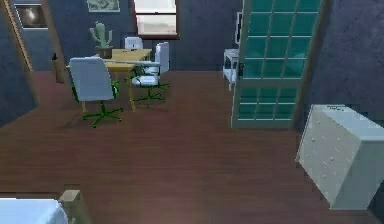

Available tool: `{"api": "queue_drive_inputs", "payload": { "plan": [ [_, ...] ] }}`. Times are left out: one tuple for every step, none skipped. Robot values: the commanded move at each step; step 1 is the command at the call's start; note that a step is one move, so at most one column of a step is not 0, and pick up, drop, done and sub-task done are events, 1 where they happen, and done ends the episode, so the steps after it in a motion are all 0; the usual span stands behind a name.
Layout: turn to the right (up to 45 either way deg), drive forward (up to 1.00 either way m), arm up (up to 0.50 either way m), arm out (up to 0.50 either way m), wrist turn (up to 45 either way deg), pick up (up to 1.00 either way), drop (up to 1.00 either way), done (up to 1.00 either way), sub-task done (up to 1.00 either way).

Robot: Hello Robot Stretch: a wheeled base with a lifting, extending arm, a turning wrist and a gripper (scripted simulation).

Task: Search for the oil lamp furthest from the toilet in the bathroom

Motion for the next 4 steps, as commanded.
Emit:
{"api": "queue_drive_inputs", "payload": {
  "plan": [
    [-6.0, 0.00, 0.00, 0.00, 0.0, 0.00, 0.00, 0.00, 0.00],
    [0.0, 1.00, 0.00, 0.00, 0.0, 0.00, 0.00, 0.00, 0.00],
    [-9.0, 0.00, 0.00, 0.00, 0.0, 0.00, 0.00, 0.00, 0.00],
    [0.0, 0.10, 0.00, 0.00, 0.0, 0.00, 0.00, 0.00, 0.00]
  ]
}}
